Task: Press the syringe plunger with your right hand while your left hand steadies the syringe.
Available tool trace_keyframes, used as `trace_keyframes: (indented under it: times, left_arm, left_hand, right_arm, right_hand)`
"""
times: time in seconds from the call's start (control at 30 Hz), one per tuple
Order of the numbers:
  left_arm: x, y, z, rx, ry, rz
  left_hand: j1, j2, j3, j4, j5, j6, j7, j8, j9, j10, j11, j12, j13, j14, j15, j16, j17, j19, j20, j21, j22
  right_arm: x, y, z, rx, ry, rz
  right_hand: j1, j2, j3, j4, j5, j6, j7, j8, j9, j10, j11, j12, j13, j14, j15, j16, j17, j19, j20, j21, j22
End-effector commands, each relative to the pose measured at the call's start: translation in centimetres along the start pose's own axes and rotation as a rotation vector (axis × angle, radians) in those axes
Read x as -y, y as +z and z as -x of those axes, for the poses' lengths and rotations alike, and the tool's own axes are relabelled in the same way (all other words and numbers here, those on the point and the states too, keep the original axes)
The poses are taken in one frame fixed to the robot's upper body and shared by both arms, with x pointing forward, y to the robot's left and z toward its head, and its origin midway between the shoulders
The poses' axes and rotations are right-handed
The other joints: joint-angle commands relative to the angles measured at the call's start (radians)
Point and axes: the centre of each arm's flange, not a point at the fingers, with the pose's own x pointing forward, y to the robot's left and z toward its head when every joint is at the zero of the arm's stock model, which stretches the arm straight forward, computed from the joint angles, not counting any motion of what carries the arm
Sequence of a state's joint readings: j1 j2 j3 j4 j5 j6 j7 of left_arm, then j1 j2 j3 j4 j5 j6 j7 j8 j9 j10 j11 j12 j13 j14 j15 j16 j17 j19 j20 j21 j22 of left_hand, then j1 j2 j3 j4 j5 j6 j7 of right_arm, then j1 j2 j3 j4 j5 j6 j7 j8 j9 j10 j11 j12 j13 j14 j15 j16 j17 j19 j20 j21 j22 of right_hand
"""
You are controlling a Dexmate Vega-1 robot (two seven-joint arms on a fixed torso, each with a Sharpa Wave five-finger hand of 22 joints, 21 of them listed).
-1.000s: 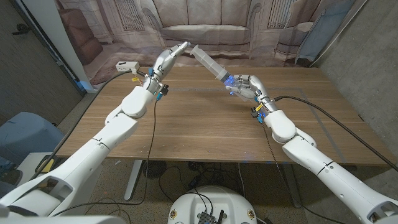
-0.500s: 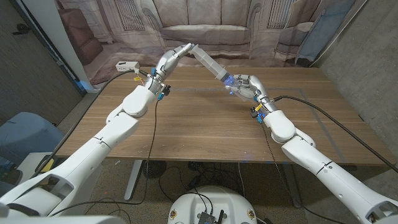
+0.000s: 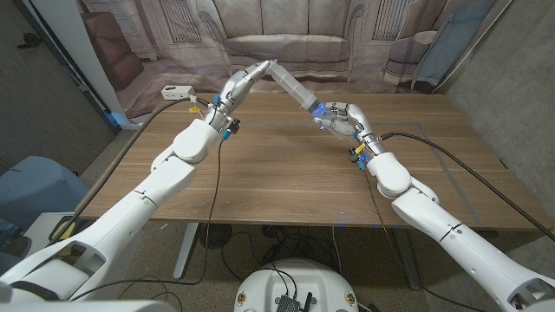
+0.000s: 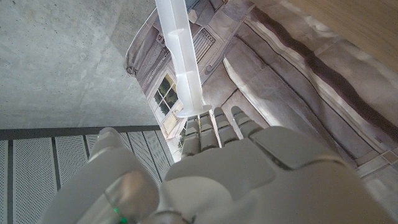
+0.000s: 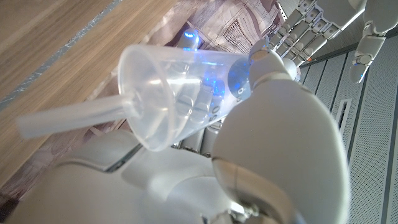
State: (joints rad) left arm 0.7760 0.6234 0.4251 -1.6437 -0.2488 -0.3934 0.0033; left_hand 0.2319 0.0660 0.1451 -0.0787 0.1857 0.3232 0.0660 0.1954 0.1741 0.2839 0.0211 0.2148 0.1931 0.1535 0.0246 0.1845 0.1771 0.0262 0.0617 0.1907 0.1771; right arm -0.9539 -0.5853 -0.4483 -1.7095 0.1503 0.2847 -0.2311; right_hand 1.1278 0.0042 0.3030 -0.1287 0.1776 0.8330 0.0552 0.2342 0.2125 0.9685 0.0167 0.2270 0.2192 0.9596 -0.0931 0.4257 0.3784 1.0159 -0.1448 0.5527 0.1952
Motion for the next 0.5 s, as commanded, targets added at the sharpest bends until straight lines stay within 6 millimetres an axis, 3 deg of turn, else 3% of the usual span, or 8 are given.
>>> trace_keyframes:
  times: [0.03,0.5]
  left_arm:
    - [0.37,-0.17,-0.14,-0.009,-0.021,0.002]
    - [0.78,-0.29,-0.28,-0.030,-0.058,-0.028]
  left_hand:
    - [0.006,-0.007,0.004,-0.003,0.005,0.012,-0.002,0.000,0.006,0.005,-0.001,0.005,0.003,0.008,0.000,0.005,0.002,0.001,0.010,0.003,0.003]
    - [0.006,-0.006,0.004,-0.003,0.005,0.016,0.001,0.001,0.006,0.009,0.000,0.005,0.003,0.009,-0.001,0.005,0.002,0.000,0.011,0.004,0.003]
  right_arm:
    - [-0.29,-0.01,-0.65,0.008,0.008,-0.007]
    - [-0.42,-0.07,-0.97,0.016,0.006,-0.014]
  right_hand:
    - [0.065,0.176,0.076,0.071,0.003,0.093,-0.071,0.007,0.001,0.018,0.007,0.004,0.004,0.057,-0.094,-0.004,0.004,-0.001,-0.001,0.007,0.003]
    - [0.065,0.175,0.075,0.070,0.002,0.094,-0.074,0.004,0.002,0.021,0.009,0.004,0.005,0.060,-0.096,-0.006,0.007,-0.005,0.000,0.017,0.002]
